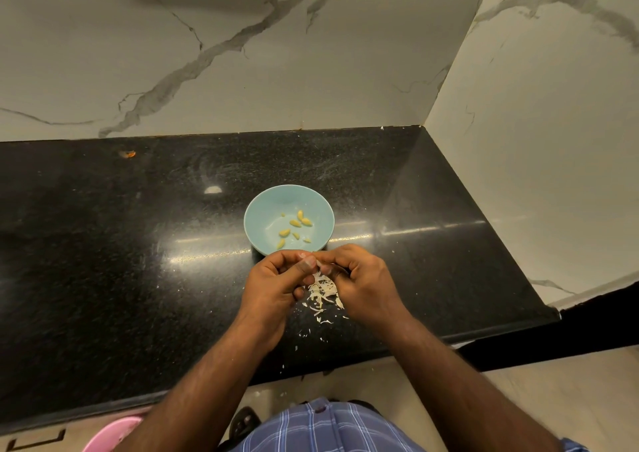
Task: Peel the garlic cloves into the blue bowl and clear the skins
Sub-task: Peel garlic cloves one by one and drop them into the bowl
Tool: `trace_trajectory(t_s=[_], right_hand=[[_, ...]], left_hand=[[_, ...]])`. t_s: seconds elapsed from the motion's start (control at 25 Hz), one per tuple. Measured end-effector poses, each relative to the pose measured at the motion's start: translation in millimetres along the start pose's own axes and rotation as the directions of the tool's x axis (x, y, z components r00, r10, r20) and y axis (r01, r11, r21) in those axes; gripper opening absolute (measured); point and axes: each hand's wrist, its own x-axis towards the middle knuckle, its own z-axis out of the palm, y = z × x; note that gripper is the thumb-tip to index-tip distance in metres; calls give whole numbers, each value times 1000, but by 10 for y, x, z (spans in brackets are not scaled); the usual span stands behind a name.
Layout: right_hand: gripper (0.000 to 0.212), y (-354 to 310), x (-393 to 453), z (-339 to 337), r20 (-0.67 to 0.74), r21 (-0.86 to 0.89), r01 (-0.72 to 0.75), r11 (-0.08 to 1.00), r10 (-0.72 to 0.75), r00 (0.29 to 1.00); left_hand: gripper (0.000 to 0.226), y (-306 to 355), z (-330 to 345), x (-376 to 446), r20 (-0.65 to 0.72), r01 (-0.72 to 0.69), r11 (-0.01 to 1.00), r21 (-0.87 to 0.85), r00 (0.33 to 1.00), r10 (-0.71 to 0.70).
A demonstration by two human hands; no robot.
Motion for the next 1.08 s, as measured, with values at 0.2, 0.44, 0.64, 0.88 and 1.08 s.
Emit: trace_trajectory(t_s=[0.2, 0.44, 0.64, 0.88, 1.08], right_hand=[[14, -44, 1, -24, -57, 92, -121, 988, 127, 990], [9, -106, 37, -53, -26, -108, -21, 994, 18, 1000], [3, -145, 11, -71, -25, -14, -113, 994, 112, 993], [17, -184, 16, -84, 111, 288, -351, 891, 333, 936], [9, -72, -16, 49, -114, -54, -96, 994, 89, 989]], left_hand=[[30, -4, -35, 4, 31, -11, 1000, 0, 999, 11], [35, 8, -73, -5, 37, -48, 998, 29, 998, 47], [31, 56, -45, -23, 99, -28, 1000, 8, 995, 27], [14, 33, -71, -17, 130, -36, 999, 33, 991, 32], [8, -7, -1, 4, 19, 79, 997, 8, 997, -79]])
